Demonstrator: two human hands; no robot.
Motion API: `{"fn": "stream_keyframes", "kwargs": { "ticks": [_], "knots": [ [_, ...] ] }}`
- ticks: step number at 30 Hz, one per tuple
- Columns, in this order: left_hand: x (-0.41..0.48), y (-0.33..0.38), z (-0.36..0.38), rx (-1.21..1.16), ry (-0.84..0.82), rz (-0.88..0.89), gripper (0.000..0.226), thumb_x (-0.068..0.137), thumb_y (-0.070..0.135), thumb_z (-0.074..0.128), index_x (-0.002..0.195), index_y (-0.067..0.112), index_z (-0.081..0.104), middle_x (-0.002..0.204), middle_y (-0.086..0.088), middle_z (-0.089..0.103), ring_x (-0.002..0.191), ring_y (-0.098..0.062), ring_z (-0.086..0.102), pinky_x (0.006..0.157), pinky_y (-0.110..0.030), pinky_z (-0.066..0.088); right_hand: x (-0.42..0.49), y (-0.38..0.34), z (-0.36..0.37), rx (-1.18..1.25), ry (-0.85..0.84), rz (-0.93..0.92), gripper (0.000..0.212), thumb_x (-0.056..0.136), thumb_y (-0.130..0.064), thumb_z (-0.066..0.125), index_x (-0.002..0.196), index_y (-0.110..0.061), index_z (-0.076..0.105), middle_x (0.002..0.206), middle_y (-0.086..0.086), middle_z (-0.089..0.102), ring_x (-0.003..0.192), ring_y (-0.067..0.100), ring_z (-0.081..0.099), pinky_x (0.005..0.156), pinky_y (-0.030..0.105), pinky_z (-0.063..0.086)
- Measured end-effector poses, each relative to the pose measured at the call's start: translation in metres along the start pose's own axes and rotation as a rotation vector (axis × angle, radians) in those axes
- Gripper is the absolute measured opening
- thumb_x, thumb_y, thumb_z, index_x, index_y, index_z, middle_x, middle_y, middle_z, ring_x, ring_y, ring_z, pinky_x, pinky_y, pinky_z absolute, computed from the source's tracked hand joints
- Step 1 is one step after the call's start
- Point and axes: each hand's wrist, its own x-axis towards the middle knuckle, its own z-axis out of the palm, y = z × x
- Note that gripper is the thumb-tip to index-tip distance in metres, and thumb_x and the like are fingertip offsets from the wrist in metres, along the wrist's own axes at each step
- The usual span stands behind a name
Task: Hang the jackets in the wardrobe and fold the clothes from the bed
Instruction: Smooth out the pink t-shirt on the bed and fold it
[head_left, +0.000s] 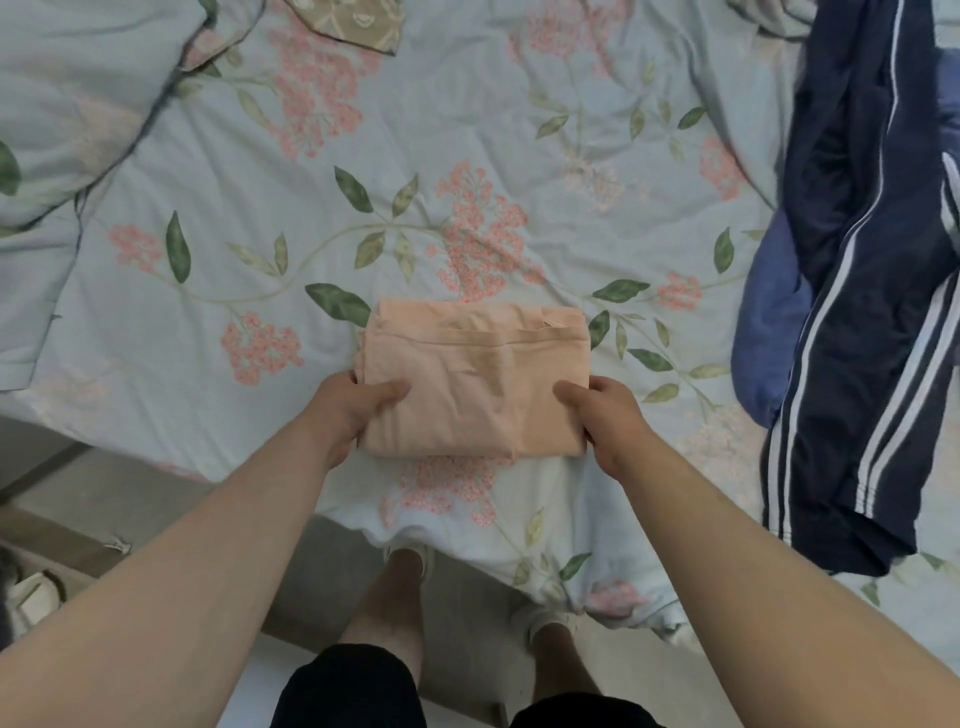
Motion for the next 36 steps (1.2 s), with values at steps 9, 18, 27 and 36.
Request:
{"fn": "stream_keyframes", "kwargs": {
  "ticks": [9,18,27,36],
  "knots": [
    [-0.078,0.036,-0.016,0.007,0.045,0.083,0.029,0.084,0.021,0.072,0.11,0.026,0.061,0.097,0.01,0.067,0.09,-0.015,0.065,0.068,-0.029,0.052,-0.108,-0.053,0.003,-0.078,0.023,-0.129,0.014,0.083,-0.017,0.062,0.094,-0.02,0.07,0.096,0.005,0.073,0.089,0.028,0.069,0.068,0.041,0.056],
    [-0.225,0.104,-0.092,-0.267,0.062,0.074,0.023,0.086,0.012,0.066,0.108,0.004,0.064,0.093,-0.018,0.072,0.086,-0.036,0.067,0.076,-0.046,0.055,-0.283,-0.169,0.026,-0.095,-0.137,-0.36,0.02,0.067,-0.023,0.059,0.08,-0.028,0.072,0.082,-0.001,0.073,0.073,0.02,0.067,0.061,0.034,0.05],
    [-0.38,0.162,-0.16,-0.65,0.199,0.421,0.033,0.082,-0.002,0.062,0.113,0.009,0.066,0.098,-0.017,0.074,0.092,-0.035,0.068,0.07,-0.038,0.052,-0.402,-0.267,0.056,-0.142,-0.495,-0.54,0.029,0.084,-0.002,0.055,0.091,-0.02,0.075,0.096,0.013,0.074,0.08,0.025,0.07,0.064,0.033,0.051],
    [-0.535,0.155,-0.159,-0.747,0.527,0.742,0.021,0.083,-0.006,0.062,0.101,0.003,0.068,0.089,-0.015,0.076,0.071,-0.024,0.073,0.053,-0.03,0.057,-0.5,-0.301,0.051,-0.124,-0.815,-0.737,0.036,0.081,0.005,0.059,0.108,-0.015,0.07,0.1,0.014,0.075,0.09,0.032,0.071,0.073,0.04,0.056]
  ]
}}
